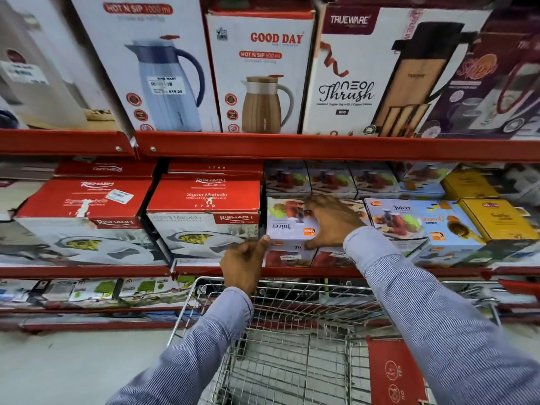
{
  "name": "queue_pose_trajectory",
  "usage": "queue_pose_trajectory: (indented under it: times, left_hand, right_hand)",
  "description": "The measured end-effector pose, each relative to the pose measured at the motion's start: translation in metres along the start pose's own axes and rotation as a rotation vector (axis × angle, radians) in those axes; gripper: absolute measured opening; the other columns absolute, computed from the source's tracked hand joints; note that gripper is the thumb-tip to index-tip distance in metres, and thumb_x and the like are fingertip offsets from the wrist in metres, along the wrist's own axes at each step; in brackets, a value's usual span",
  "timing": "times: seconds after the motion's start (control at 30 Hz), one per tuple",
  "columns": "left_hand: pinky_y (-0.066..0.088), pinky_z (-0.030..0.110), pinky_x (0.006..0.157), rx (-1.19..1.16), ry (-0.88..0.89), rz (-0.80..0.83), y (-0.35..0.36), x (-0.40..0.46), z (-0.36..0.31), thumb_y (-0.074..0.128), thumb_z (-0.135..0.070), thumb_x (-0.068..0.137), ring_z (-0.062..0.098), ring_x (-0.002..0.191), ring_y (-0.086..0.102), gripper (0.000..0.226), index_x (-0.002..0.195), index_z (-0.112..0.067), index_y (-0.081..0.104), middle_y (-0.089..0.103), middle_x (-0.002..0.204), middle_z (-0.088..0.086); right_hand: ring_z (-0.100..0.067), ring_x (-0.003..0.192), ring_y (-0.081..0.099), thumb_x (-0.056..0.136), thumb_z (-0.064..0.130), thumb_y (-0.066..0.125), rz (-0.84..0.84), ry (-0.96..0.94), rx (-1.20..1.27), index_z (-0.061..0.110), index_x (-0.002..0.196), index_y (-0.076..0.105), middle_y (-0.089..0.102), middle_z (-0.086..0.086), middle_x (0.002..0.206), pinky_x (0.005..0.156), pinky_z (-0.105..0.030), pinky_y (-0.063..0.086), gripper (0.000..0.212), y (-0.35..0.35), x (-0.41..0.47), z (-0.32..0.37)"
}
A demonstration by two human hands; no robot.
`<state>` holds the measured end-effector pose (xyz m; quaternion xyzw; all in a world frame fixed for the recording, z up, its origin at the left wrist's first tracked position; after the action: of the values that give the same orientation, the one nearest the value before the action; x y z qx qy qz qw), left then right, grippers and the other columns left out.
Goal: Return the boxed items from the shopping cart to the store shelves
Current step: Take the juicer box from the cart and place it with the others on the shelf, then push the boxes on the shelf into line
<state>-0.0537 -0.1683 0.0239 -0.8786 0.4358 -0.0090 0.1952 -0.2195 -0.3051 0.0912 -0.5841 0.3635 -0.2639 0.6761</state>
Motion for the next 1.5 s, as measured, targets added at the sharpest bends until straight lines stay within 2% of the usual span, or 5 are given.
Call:
queue_pose_trajectory:
  times: [0.13,0.4,0.67,1.03,1.5]
  left_hand:
    - [0.058,0.04,0.086,-0.042,-0.045,-0.088,-0.046,-0.004,0.022,0.071,-0.045,0.079,0.016,0.082,0.072,0.029,0.088,-0.018,0.079,0.079,0.084,-0.001]
    - [0.051,0.036,0.093,-0.06,-0.15,-0.259,-0.143,0.024,0.047,0.068,-0.029,0.084,0.029,0.1,0.068,0.026,0.104,-0.013,0.068,0.072,0.098,0.005]
    - [0.048,0.031,0.089,0.148,0.018,-0.149,-0.157,0.042,0.043,0.065,-0.028,0.087,0.028,0.102,0.069,0.057,0.139,-0.013,0.047,0.069,0.124,0.011]
    - [0.043,0.027,0.081,0.108,0.07,-0.17,-0.161,0.041,0.03,0.068,-0.024,0.082,0.02,0.071,0.064,0.05,0.126,-0.009,0.051,0.073,0.11,0.016]
    - [0.043,0.026,0.085,0.084,0.077,-0.148,-0.166,0.032,0.036,0.067,-0.023,0.083,0.029,0.096,0.072,0.045,0.124,-0.008,0.056,0.071,0.119,0.017]
  right_hand:
    - [-0.024,0.144,0.028,0.073,0.046,0.075,-0.153,0.04,0.32,0.018,0.149,0.026,0.03,-0.004,0.157,0.116,-0.034,0.024,0.095,0.001,-0.02,0.03]
    - [-0.019,0.122,0.058,0.08,0.031,0.074,-0.347,0.3,1.016,0.019,0.14,0.044,0.058,0.0,0.137,0.096,-0.027,0.048,0.068,0.026,-0.033,0.099]
    - [-0.018,0.127,0.053,0.082,0.017,0.071,-0.303,0.354,1.169,0.018,0.137,0.048,0.056,0.001,0.139,0.104,-0.029,0.043,0.059,0.028,-0.025,0.128]
    - [-0.02,0.136,0.044,0.087,0.002,0.062,-0.27,0.393,1.223,0.009,0.146,0.034,0.041,-0.007,0.152,0.107,-0.025,0.037,0.066,0.029,-0.026,0.138]
    - [-0.019,0.133,0.048,0.084,-0.007,0.059,-0.27,0.455,1.227,0.006,0.144,0.037,0.046,-0.009,0.148,0.097,-0.019,0.04,0.065,0.033,-0.042,0.131]
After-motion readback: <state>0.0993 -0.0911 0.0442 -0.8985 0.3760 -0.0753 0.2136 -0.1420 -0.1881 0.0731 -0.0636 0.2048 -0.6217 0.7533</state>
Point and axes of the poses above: each hand's wrist, its own x-axis towards the middle knuckle, its own y-axis out of the palm, z = x × y, the point moved 6 cm from there along x, towards the middle knuckle
